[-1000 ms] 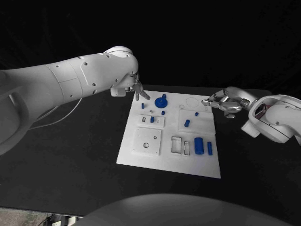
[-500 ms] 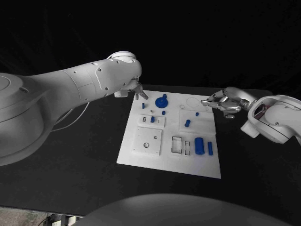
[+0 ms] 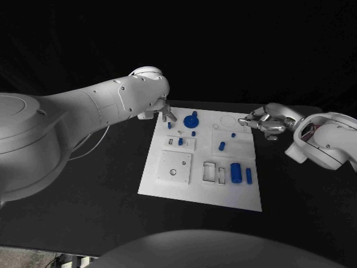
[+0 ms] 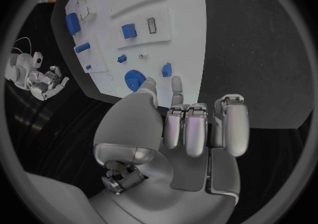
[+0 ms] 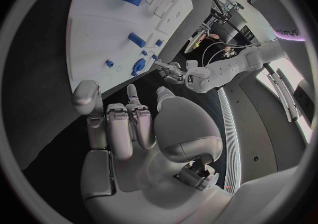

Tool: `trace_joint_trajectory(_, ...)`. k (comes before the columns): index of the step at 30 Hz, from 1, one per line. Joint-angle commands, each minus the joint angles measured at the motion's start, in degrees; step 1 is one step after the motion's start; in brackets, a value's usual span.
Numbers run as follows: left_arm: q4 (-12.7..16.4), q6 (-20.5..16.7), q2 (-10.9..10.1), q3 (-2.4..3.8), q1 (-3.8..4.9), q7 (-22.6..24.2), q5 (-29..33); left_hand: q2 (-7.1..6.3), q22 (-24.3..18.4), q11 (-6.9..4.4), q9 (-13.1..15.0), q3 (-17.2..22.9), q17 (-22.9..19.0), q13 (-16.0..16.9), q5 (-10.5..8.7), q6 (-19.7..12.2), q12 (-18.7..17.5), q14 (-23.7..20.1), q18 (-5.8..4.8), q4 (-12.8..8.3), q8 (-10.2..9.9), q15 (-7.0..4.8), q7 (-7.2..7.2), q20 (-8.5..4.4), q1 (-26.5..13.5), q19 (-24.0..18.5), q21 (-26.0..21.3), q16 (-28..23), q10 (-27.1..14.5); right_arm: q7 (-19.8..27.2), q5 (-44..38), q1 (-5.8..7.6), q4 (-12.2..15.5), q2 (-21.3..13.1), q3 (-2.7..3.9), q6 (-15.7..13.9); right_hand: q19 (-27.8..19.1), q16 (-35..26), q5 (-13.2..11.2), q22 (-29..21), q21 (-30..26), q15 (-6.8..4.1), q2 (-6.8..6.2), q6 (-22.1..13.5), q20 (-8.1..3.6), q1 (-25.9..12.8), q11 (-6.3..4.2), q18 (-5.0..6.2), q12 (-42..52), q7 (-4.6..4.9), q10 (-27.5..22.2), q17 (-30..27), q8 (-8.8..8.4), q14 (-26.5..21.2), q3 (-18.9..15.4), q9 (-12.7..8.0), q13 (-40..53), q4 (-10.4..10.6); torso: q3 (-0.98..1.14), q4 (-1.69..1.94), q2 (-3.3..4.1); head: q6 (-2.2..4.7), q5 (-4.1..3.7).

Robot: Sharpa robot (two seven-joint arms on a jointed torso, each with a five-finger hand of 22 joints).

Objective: Assemble the parts on the task board

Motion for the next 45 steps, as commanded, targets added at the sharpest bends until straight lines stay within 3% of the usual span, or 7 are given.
trace_joint_trajectory(1, -0.2, 0.2, 0.4, 0.05, -0.32, 1.5, 0.7, 0.1, 10.3, -0.12, -0.1, 0.4, 15.1, 15.1, 0.46, -0.1, -0.3, 5.9, -0.35, 0.0, -0.3, -0.01, 0.35, 0.15, 0.6, 1.3, -0.3, 0.1, 6.1, 0.4, 0.0, -0.03, 0.1, 0.1, 0.0, 0.7, -0.2, 0.2, -0.2, 6.5, -0.2, 0.27, 0.02, 0.0, 0.07, -0.6, 0.25, 0.7, 0.2, -0.04, 6.2, 15.1, -0.36, 6.1, -0.4, -0.1, 15.1, 0.0, 0.02, 0.02, -0.02, 0.0, -0.14)
trace_joint_trajectory(9, -0.4, 0.5, 0.7, 0.05, -0.91, 1.7, 1.3, 0.19, 10.2, -0.02, -0.4, 0.5, 15.1, 15.1, 1.04, 0.0, -0.3, 5.9, -0.28, -0.2, -0.8, 0.09, 0.42, 0.25, 1.0, 1.1, -0.5, 0.1, 6.1, 0.3, 0.0, -0.03, 0.2, -0.1, 0.0, 0.8, -0.2, 0.2, -0.2, 6.5, -0.2, 0.27, 0.02, 0.0, 0.07, -0.6, 0.25, 0.7, 0.2, -0.04, 6.2, 15.1, -0.36, 6.1, -0.4, -0.1, 15.1, 0.0, -0.01, 0.02, -0.02, 0.0, -0.25)
trace_joint_trajectory(23, -1.0, 1.3, 0.7, 0.04, -1.21, 1.4, 1.5, 0.48, 10.0, 0.05, -0.8, 1.0, 15.1, 15.1, 2.46, 0.3, -0.3, 5.9, -0.2, -0.5, -1.5, 0.19, 0.45, 0.37, 2.0, 0.8, -0.9, 0.1, 6.1, 0.3, 0.0, -0.03, 0.3, -0.1, 0.0, 0.8, -0.3, 0.2, -0.1, 6.5, -0.3, 0.27, 0.04, 0.0, 0.07, -0.6, 0.25, 0.71, 0.2, -0.05, 6.2, 15.1, -0.38, 6.1, -0.4, -0.1, 15.1, 0.0, 0.02, 0.03, -0.03, 0.0, -0.21)
trace_joint_trajectory(32, -1.2, 1.4, 0.9, 0.03, -1.31, 1.3, 1.5, 0.66, 10.1, -0.05, -1.1, 1.8, 15.1, 15.1, 5.07, 0.6, -0.3, 5.9, -0.17, -1.2, -2.2, 0.15, 0.31, 0.38, 3.5, 0.7, -1.0, 0.1, 6.1, 0.3, 0.0, -0.03, 0.3, -0.2, 0.0, 0.9, -0.3, 0.2, -0.1, 6.5, -0.4, 0.27, 0.06, 0.0, 0.07, -0.6, 0.25, 0.73, 0.2, -0.05, 6.2, 15.1, -0.39, 6.1, -0.4, -0.1, 15.1, -0.1, 0.03, -0.01, -0.02, 0.0, -0.22)
trace_joint_trajectory(39, -1.4, 1.5, 1.0, 0.03, -1.58, 1.4, 1.6, 1.01, 10.1, -0.26, -1.5, 3.6, 15.1, 15.1, 9.32, 0.8, -0.3, 5.9, -0.14, -2.5, -3.1, -0.03, 0.06, 0.22, 6.0, 0.7, -1.2, 0.1, 6.1, 0.3, -0.1, -0.03, 0.4, -0.3, 0.0, 0.9, -0.3, 0.2, 0.0, 6.5, -0.4, 0.27, 0.13, 0.0, 0.07, -0.5, 0.25, 0.72, 0.2, -0.05, 6.2, 15.1, -0.41, 6.1, -0.4, -0.1, 15.1, -0.1, 0.03, 0.0, -0.02, 0.0, -0.3)
trace_joint_trajectory(45, -1.7, 1.1, 1.2, 0.03, -1.75, 1.8, 1.7, 1.14, 10.1, -0.31, -1.5, 3.9, 15.1, 15.1, 9.73, 0.9, -0.3, 5.9, -0.13, -2.6, -3.2, -0.06, 0.01, 0.21, 6.4, 0.6, -1.2, 0.1, 6.1, 0.2, -0.1, -0.03, 0.4, -0.4, 0.0, 1.0, -0.4, 0.2, 0.4, 6.4, -0.5, 0.26, 0.25, 0.1, 0.07, -0.4, 0.24, 0.74, 0.2, -0.05, 6.2, 15.1, -0.46, 6.1, -0.3, -0.1, 15.1, -0.1, 0.04, 0.02, -0.01, 0.0, -0.29)
